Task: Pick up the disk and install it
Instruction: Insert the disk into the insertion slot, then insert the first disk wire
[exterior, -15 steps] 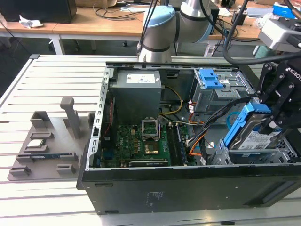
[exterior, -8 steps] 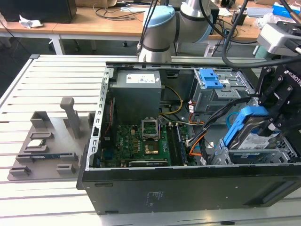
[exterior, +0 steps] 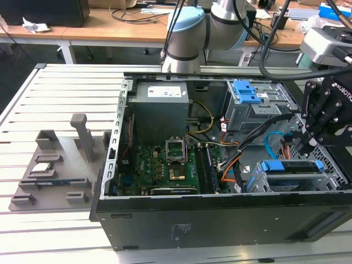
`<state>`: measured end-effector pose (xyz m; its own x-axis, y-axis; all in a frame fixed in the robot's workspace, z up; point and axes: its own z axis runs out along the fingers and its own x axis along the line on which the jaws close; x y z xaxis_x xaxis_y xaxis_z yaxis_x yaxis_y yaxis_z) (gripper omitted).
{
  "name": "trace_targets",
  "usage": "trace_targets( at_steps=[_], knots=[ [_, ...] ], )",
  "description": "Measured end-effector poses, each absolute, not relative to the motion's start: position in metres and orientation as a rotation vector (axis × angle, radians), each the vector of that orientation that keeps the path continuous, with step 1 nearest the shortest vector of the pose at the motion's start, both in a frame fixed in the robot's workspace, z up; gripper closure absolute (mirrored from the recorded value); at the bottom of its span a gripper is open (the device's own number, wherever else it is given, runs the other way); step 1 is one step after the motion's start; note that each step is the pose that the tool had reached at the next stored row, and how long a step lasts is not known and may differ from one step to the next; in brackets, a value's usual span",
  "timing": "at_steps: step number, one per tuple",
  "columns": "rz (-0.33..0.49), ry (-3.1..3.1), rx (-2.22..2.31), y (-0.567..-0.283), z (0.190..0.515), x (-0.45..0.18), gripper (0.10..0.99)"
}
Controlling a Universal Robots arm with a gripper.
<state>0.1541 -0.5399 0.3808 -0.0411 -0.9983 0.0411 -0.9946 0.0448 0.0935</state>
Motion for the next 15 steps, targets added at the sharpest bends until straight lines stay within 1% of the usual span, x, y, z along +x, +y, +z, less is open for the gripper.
trace_targets(
  at_steps=[1,8,14,15],
  knots=[
    [-0.060,-2.200,2.107,-0.540,0.381,0.154,0.976],
    [-0.060,-2.200,2.107,-0.539,0.380,0.155,0.980],
    [-0.058,-2.199,2.106,-0.519,0.379,0.176,0.980],
    [-0.057,-2.199,2.106,-0.512,0.379,0.178,0.980]
  ],
)
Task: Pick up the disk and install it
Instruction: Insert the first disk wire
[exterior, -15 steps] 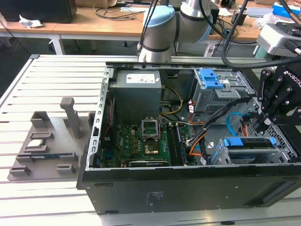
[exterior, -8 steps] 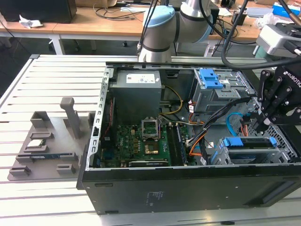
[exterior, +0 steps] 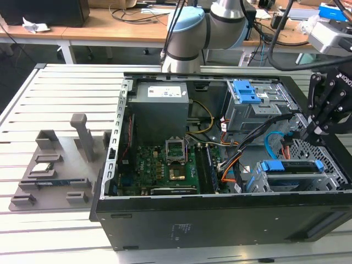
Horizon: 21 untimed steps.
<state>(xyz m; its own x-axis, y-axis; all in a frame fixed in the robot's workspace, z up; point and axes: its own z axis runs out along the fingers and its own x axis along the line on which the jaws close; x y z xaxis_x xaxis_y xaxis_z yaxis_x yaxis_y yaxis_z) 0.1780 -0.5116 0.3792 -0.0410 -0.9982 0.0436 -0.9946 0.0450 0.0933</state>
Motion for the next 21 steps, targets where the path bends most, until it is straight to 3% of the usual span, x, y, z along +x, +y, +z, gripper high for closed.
trace_targets(
  at_steps=[10,16,18,20,21],
  knots=[
    [-0.052,-2.197,2.104,-0.483,0.370,0.184,0.980],
    [-0.052,-2.197,2.104,-0.482,0.369,0.184,0.973],
    [-0.052,-2.197,2.104,-0.482,0.369,0.184,0.851],
    [-0.052,-2.197,2.104,-0.482,0.369,0.184,0.851],
    [-0.052,-2.197,2.104,-0.482,0.369,0.184,0.784]
  ],
)
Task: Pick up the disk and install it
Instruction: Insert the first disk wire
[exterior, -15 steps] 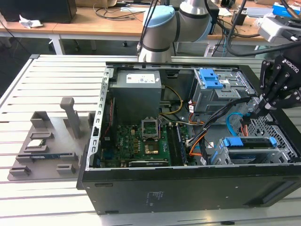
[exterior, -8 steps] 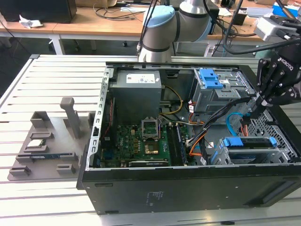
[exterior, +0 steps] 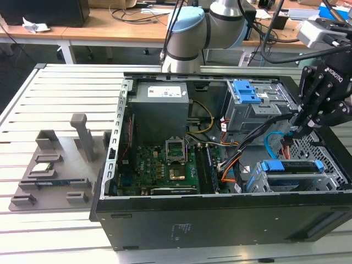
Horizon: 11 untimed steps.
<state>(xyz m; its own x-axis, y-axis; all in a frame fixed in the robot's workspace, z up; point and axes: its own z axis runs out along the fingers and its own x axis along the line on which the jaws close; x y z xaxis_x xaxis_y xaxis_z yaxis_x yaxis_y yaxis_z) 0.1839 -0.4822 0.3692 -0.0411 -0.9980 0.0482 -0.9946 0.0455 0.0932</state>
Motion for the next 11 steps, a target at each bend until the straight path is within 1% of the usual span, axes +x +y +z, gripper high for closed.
trace_targets(
  at_steps=[2,3,5,8,10,11],
  knots=[
    [-0.052,-2.197,2.104,-0.482,0.367,0.184,0.784],
    [-0.051,-2.197,2.103,-0.482,0.359,0.184,0.784],
    [-0.050,-2.196,2.103,-0.482,0.354,0.184,0.784],
    [-0.050,-2.196,2.103,-0.482,0.354,0.184,0.784],
    [-0.050,-2.196,2.103,-0.482,0.354,0.184,0.800],
    [-0.050,-2.196,2.103,-0.482,0.354,0.184,0.867]
  ],
)
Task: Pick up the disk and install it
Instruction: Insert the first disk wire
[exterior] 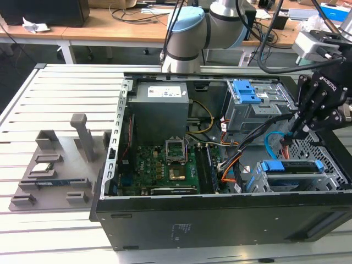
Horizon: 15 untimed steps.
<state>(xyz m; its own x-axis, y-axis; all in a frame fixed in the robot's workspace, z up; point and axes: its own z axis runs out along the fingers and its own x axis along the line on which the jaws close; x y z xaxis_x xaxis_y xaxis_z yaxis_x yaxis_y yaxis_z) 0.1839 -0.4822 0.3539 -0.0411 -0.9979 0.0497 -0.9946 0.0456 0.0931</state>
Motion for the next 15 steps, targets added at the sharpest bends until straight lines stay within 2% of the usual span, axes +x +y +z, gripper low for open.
trace_targets(
  at_steps=[1,7,15],
  knots=[
    [-0.050,-2.196,2.103,-0.482,0.354,0.184,0.914],
    [-0.049,-2.196,2.103,-0.483,0.353,0.184,0.918],
    [0.005,-2.174,2.077,-0.514,0.353,0.184,0.918]
  ],
)
